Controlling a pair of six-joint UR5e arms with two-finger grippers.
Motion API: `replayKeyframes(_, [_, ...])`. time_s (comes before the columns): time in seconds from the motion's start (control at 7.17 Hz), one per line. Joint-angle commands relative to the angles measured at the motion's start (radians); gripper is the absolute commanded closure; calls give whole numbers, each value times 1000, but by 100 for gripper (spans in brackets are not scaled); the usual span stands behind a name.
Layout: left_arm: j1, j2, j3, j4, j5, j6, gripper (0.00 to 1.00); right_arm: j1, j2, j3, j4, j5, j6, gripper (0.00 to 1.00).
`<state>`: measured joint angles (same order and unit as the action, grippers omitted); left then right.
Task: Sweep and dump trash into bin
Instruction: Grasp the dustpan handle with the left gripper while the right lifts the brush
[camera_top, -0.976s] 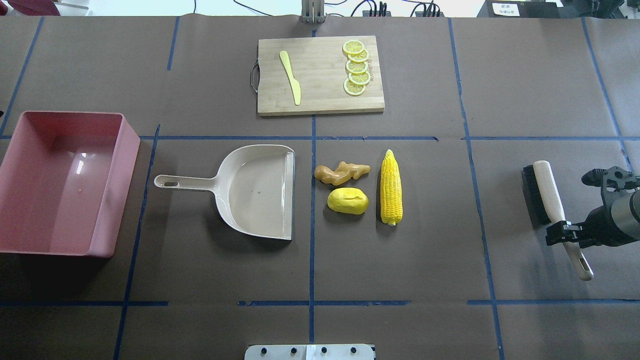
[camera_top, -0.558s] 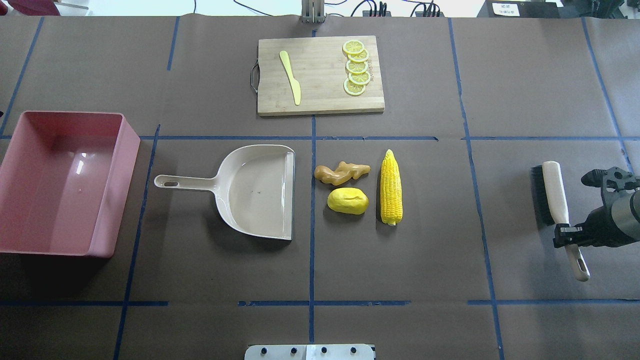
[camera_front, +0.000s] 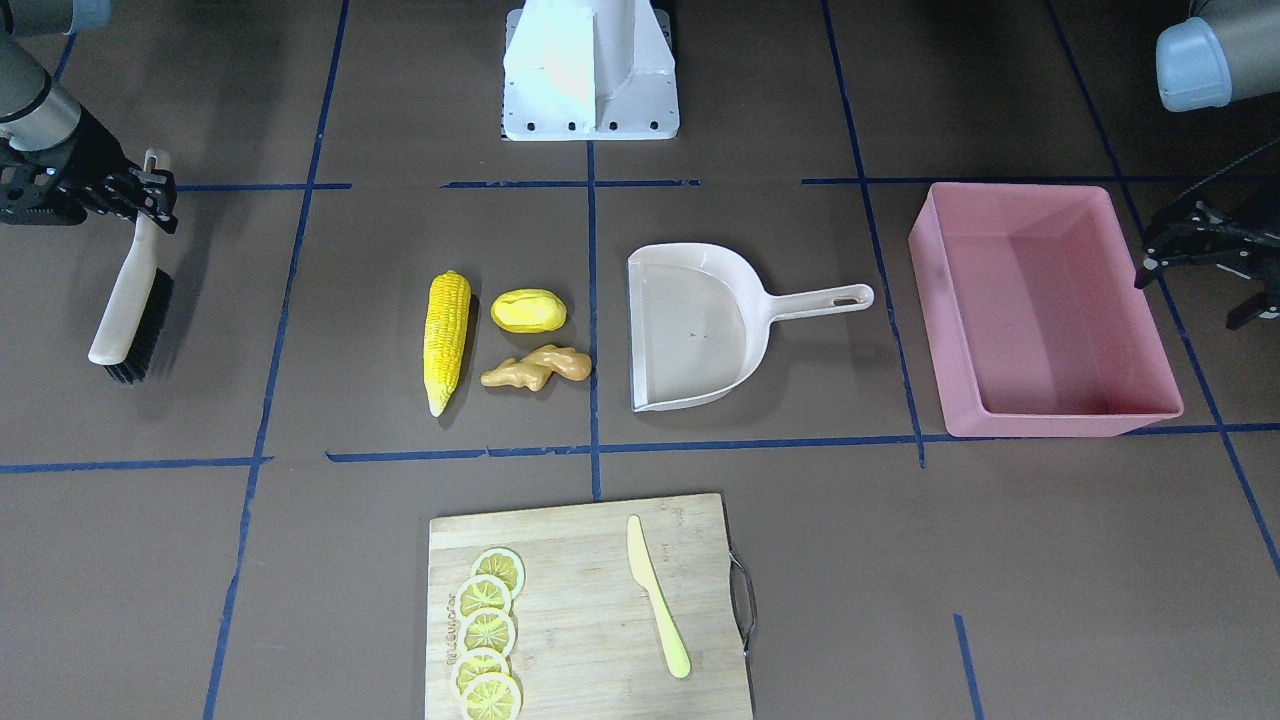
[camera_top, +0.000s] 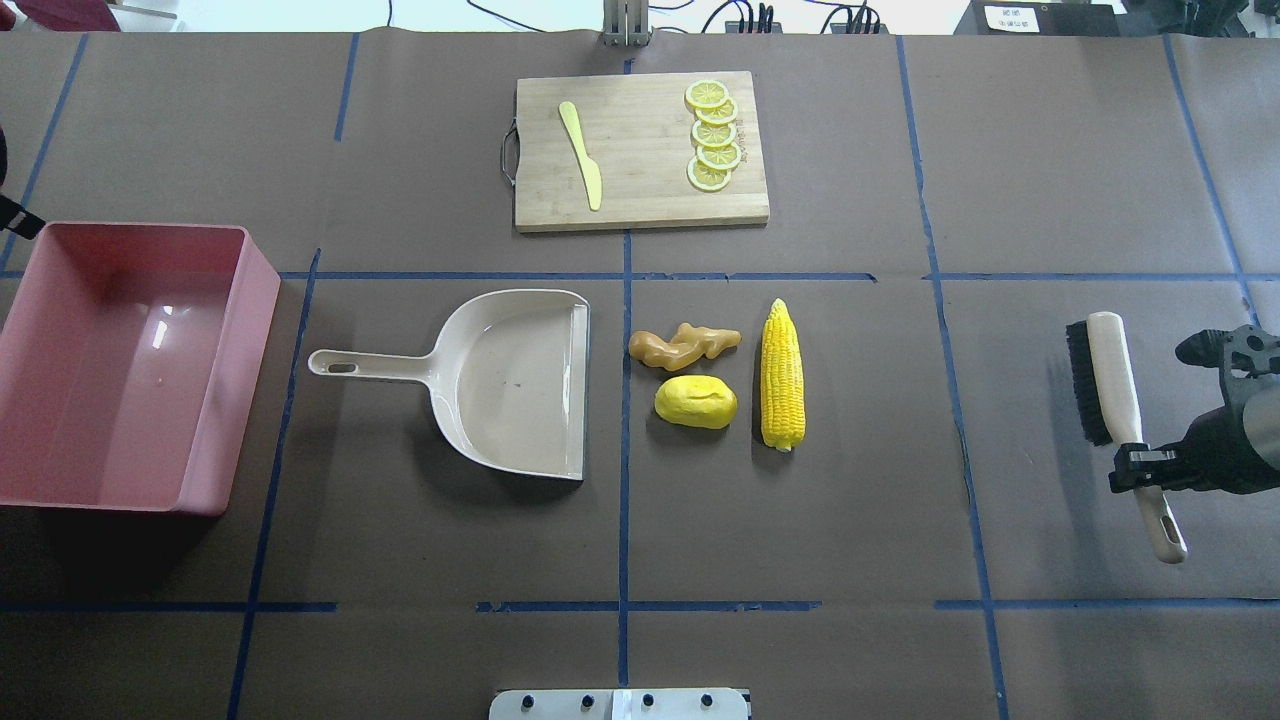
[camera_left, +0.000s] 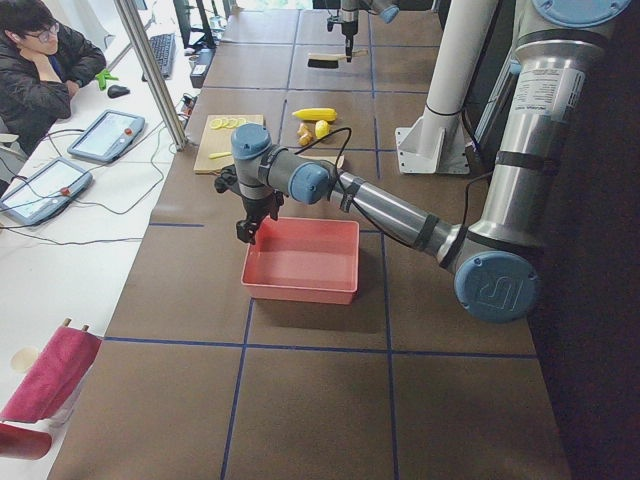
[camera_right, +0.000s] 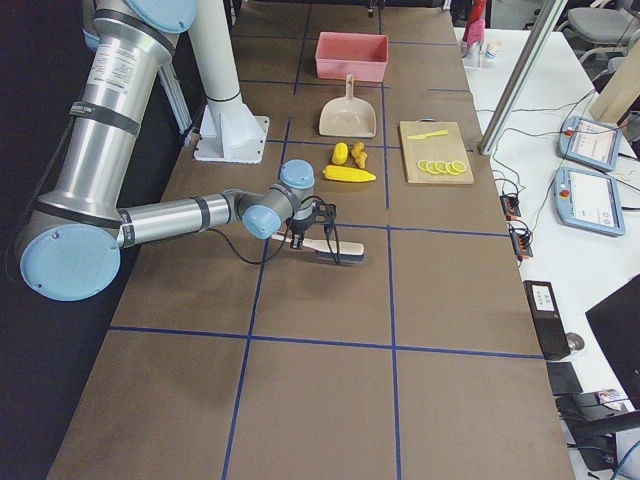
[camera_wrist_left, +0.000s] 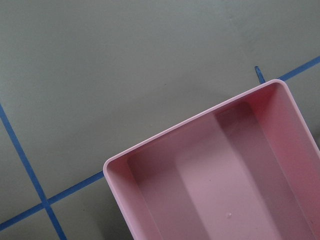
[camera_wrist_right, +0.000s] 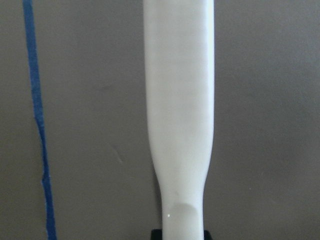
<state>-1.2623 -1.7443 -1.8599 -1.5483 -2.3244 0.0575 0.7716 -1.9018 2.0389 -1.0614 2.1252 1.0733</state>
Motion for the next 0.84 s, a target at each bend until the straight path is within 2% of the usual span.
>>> replayKeyframes(0.0, [43, -9, -134, 8, 7, 2, 0, 37, 3, 92, -90, 27, 1, 100])
replayKeyframes(0.42, [159, -38, -215, 13, 8, 1, 0, 35, 6, 115, -89, 25, -1, 100])
replayKeyframes(0.56, [244, -72, -219, 11, 14, 4, 0, 37, 6, 130, -91, 25, 1, 100])
replayKeyframes(0.7, [312, -101, -222, 11, 92, 2, 0, 35, 7, 132, -91, 27, -1, 100])
